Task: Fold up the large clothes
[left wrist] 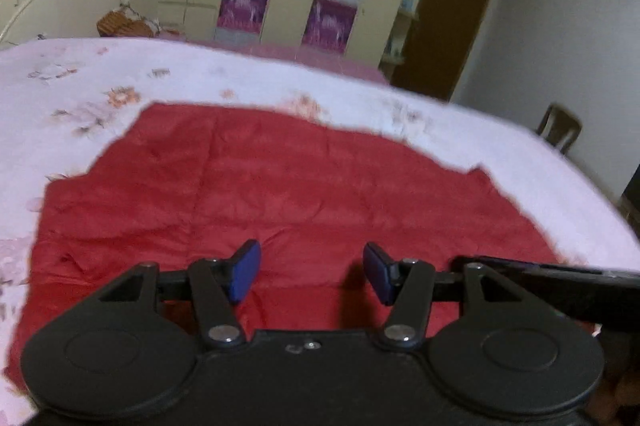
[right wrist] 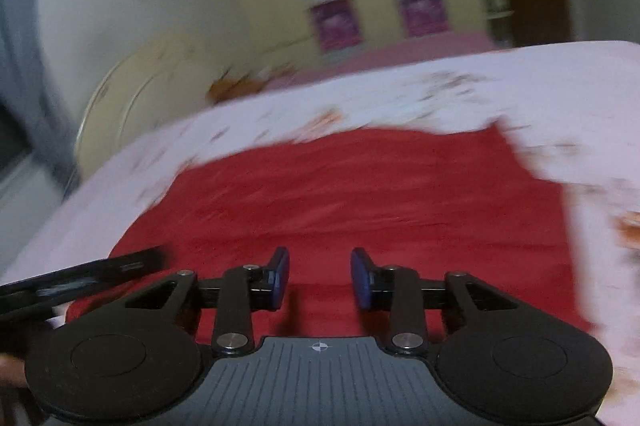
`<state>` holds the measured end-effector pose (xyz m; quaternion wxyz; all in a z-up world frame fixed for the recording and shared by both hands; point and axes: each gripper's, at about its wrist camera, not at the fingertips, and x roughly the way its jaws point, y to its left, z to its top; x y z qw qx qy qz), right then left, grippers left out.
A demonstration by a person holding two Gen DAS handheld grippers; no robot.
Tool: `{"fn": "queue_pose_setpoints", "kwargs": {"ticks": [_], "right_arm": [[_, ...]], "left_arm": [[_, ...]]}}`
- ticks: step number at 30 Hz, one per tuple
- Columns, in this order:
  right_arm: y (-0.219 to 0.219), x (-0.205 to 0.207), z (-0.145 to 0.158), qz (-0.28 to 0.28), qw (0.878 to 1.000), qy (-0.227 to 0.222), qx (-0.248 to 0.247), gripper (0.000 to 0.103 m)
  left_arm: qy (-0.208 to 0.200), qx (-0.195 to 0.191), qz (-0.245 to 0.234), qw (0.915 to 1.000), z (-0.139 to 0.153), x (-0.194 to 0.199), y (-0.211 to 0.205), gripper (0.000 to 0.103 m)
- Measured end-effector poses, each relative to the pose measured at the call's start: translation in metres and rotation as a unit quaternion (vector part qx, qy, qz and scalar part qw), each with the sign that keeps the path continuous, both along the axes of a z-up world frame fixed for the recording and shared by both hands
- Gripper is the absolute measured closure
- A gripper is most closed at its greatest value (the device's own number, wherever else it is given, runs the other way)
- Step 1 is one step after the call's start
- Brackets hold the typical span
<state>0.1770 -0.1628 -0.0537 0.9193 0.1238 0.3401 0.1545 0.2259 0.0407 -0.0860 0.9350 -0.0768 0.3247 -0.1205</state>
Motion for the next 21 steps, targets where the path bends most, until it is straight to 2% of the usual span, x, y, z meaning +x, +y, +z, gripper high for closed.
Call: {"fn": "queue_pose_setpoints", "kwargs": {"ticks": [1,4,6,7,8,9,10,12,16,17,18,19,20,21], "right_arm": [[0.011,0.007,-0.006,0.01,1.0,0.006,-0.022,0.07],[0.025,0.008,-0.02,0.041,0.994,-0.015,-0.096,0.07],[0.005,0.001,-0.027,0.01,0.992,-0.024,-0.122,0.07],[-0.016,-0.002,-0.031,-0.02,0.992,-0.02,-0.121,0.071],[-0.036,-0.005,-0.033,-0.047,0.992,-0.015,-0.115,0.076],[-0.054,-0.007,-0.036,-0.064,0.993,-0.006,-0.1,0.097],[-0.066,-0.008,-0.039,-0.073,0.994,0.002,-0.085,0.103],[-0.073,-0.004,-0.04,-0.078,0.995,0.017,-0.053,0.103],[-0.066,0.003,-0.03,-0.088,0.994,0.032,-0.064,0.102],[-0.065,0.001,-0.022,-0.087,0.993,0.036,-0.07,0.1],[-0.065,-0.004,-0.013,-0.083,0.994,0.028,-0.071,0.085],[-0.064,-0.016,-0.002,-0.076,0.995,0.0,-0.067,0.054],[-0.063,-0.02,0.002,-0.079,0.994,-0.018,-0.069,0.043],[-0.057,-0.031,0.005,-0.073,0.995,-0.026,-0.067,0.039]], "left_arm": [[0.001,0.01,-0.005,0.9999,-0.007,0.003,0.001,0.047],[-0.015,0.054,0.004,0.9984,-0.017,-0.001,0.016,0.049],[-0.024,0.061,0.023,0.9976,-0.026,-0.01,0.042,0.05],[-0.023,0.071,0.04,0.9964,-0.029,-0.013,0.056,0.05],[-0.02,0.069,0.049,0.9962,-0.031,-0.013,0.066,0.05],[-0.015,0.052,0.055,0.997,-0.032,-0.013,0.077,0.05],[-0.011,0.033,0.06,0.9976,-0.033,-0.013,0.084,0.05],[-0.011,0.027,0.061,0.9977,-0.031,-0.013,0.084,0.05],[0.002,0.016,0.068,0.9976,-0.02,-0.021,0.086,0.045],[0.001,0.011,0.068,0.9976,-0.011,-0.026,0.086,0.038],[-0.01,0.006,0.069,0.9975,-0.001,-0.03,0.085,0.034],[-0.027,-0.006,0.069,0.9972,0.007,-0.038,0.083,0.034],[-0.027,-0.019,0.062,0.9976,0.01,-0.043,0.079,0.034],[-0.019,-0.026,0.048,0.9983,0.011,-0.048,0.07,0.034]]}}
